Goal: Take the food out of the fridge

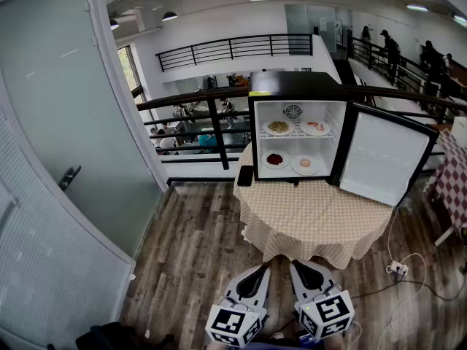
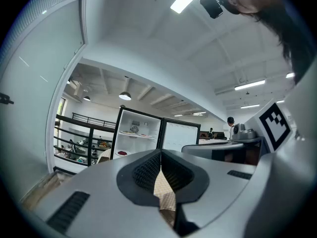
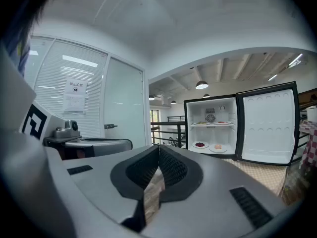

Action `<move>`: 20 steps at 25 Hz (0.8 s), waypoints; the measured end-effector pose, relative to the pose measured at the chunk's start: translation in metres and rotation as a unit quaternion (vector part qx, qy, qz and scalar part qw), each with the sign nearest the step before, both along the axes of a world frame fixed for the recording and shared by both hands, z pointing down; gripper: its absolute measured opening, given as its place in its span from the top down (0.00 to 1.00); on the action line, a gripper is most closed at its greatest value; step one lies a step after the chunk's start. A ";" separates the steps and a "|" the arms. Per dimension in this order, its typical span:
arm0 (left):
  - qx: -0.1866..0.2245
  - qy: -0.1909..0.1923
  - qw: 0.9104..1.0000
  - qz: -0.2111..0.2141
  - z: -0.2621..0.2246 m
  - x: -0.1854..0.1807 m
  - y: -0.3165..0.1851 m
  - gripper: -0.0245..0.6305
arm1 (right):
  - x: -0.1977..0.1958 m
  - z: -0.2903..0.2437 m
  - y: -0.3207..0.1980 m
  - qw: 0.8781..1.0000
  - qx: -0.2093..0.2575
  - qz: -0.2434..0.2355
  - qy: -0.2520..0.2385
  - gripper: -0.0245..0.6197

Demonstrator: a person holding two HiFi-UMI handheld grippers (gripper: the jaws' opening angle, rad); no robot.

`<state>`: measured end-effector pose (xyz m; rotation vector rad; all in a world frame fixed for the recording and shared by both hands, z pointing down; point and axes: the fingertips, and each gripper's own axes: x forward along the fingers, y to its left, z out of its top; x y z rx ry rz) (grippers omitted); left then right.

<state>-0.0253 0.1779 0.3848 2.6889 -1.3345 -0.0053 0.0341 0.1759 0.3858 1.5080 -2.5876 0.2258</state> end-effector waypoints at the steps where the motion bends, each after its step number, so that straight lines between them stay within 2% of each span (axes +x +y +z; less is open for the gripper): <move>1: 0.000 0.000 1.000 0.000 0.000 0.000 0.000 0.94 | 0.000 0.000 0.001 1.000 0.001 0.000 0.001 0.94; 7: 0.001 -0.001 1.000 0.002 0.001 0.005 0.005 0.93 | 0.002 -0.006 0.004 1.000 0.010 0.003 -0.013 0.93; 20: -0.007 0.001 1.000 -0.006 0.002 0.000 0.006 0.93 | -0.002 0.004 0.003 1.000 -0.006 -0.007 -0.021 0.93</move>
